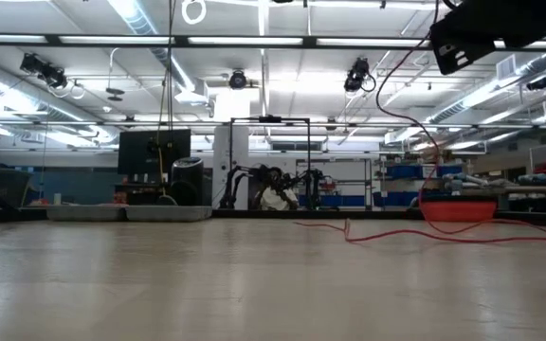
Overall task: Coil cords
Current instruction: Coil the red wire on the black spool
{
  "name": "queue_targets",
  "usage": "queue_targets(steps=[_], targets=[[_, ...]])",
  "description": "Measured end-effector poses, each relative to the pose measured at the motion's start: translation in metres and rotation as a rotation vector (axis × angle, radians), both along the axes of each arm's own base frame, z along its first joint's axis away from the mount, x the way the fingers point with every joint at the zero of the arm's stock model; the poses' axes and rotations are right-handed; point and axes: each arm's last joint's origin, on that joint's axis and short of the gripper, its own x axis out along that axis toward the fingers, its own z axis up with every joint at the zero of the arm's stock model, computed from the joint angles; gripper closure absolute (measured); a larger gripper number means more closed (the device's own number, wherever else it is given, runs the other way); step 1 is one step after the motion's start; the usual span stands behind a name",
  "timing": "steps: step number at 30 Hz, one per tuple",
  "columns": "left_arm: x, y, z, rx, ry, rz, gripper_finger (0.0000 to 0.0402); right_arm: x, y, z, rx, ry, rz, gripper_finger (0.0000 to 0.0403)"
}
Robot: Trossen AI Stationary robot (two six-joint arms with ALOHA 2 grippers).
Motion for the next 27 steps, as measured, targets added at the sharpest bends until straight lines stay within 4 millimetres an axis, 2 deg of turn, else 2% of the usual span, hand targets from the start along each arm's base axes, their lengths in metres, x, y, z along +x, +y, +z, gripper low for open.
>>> queue_targets(steps=[13,21,27], targets=[[0.0,0.002,0.001,0.046,-0.01,0.039,0.0402,0.002,0.0,0.008,-0.096,-0.11,0.029,0.0328],[0.0,0.002,0.0,0.044,-0.005,0.048,0.0402,0.006,-0.009,0.009,-0.185,-0.133,0.013,0.033],[0.0,0.002,0.0,0.038,0.0,0.079,0.0402,0.001,-0.013,0.011,-0.219,-0.135,0.039,0.033]])
